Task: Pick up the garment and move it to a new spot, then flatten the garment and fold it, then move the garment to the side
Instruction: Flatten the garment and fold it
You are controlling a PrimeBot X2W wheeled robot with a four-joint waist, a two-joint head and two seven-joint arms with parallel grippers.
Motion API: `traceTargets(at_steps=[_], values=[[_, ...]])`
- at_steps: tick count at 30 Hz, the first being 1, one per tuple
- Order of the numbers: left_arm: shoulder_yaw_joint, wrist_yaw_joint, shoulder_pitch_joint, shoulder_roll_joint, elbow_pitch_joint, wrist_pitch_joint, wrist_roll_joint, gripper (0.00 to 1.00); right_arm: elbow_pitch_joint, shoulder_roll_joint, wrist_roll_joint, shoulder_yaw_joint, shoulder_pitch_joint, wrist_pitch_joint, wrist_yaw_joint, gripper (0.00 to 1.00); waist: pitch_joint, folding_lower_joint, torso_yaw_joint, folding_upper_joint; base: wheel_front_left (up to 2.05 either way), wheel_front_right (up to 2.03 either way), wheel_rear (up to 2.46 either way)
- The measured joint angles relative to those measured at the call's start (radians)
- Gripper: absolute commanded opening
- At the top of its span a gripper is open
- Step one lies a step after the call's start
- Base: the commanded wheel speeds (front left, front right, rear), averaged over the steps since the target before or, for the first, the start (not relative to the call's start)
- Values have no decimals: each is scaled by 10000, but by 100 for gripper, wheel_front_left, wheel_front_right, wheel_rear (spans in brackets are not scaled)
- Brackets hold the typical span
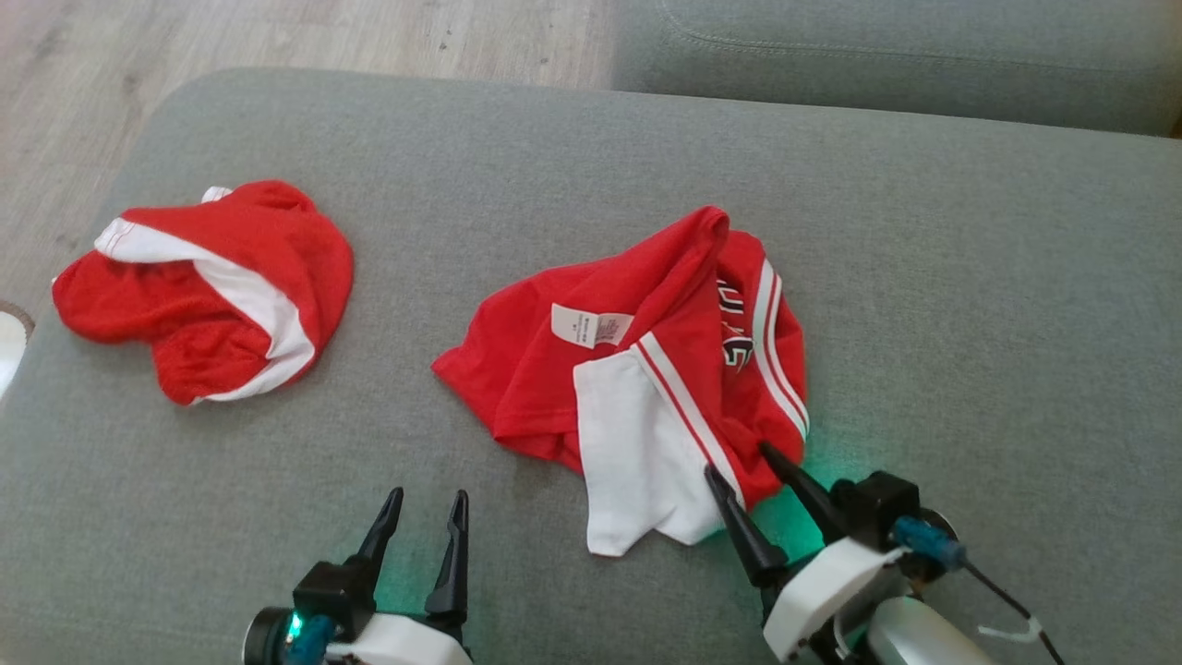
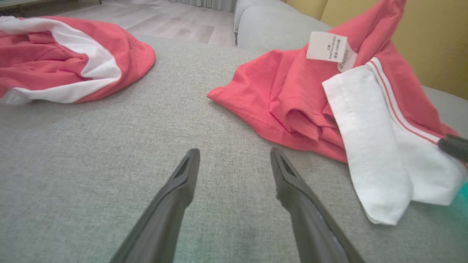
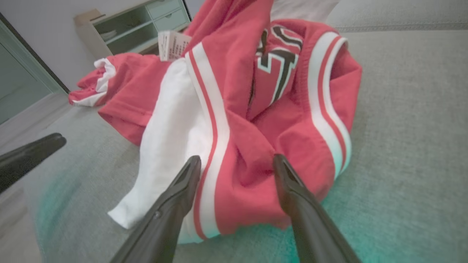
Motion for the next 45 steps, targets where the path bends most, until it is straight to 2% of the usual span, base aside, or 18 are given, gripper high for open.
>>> traceTargets(at_steps=[5, 7, 10, 13, 19, 25, 26, 27, 28, 31, 35, 37, 38, 40, 45], values=[[-13, 0, -2, 0, 4, 0, -4, 100, 711, 35, -646, -257, 9, 27, 0, 100, 81, 0, 126, 0, 0, 0, 0], [-27, 0, -5, 0, 4, 0, -40, 100, 851, 81, -894, -466, -28, 25, 0, 0, 133, 0, 175, 0, 0, 0, 0], [-42, 0, -12, 0, 2, 0, -105, 100, 1037, 132, -1087, -809, -183, 23, 0, 0, 228, 0, 256, 0, 0, 0, 0], [-56, 0, -60, 0, -2, 0, -105, 100, 1078, -186, -1216, -1221, -470, 33, 2, 0, 327, 0, 332, 0, 0, 0, 0], [-92, -2, -274, -2, -100, 0, -105, 100, 784, -2374, -1244, -2211, -1765, 320, 2, 0, 445, 1, 396, 0, 0, 0, 0], [-309, -6, -296, 0, -173, 0, -151, 100, 600, -3593, -1007, -2449, -2385, 798, 2, 0, 515, 1, 303, 0, 0, 0, 0], [-341, -6, -317, -2, -173, 0, -151, 100, 690, -3726, -1014, -2577, -2436, 895, 2, 33, 530, 0, 279, 0, 0, 0, 0], [-382, -12, -350, -8, -173, 0, -150, 100, 840, -3837, -1122, -2729, -2506, 965, 2, 100, 550, 0, 254, 0, 0, 0, 0], [-391, -13, -406, -6, -171, 0, -150, 100, 1047, -3898, -1250, -2918, -2605, 1068, 2, 100, 567, 1, 228, 0, 0, 0, 0], [-431, -13, -583, -6, -171, 0, -150, 100, 1287, -3797, -1482, -3603, -2857, 951, 2, 100, 610, 1, 137, 0, 0, 0, 0], [-447, -15, -651, -8, -167, 0, -148, 100, 1060, -2840, -1774, -3837, -2942, 385, 2, 100, 631, 1, 2, 0, 0, 0, 0], [-449, -17, -651, -6, -163, 0, -148, 100, 849, -2240, -1726, -3561, -2769, 255, 2, 100, 630, 1, -48, 0, 0, 0, 0], [-449, -17, -651, -6, -163, 0, -148, 100, 849, -2240, -1726, -3561, -2769, 255, 2, 100, 630, 1, -48, 0, 0, 0, 0], [-451, -67, -648, -6, -130, 0, -148, 100, 660, -1586, -1360, -3018, -2122, 192, 2, 100, 611, 0, -96, 0, 0, 0, 0], [-468, -92, -641, -6, -52, 0, -146, 100, 936, -1081, -709, -2084, -1050, 192, 2, 100, 602, 0, -86, 0, 0, 0, 0]])
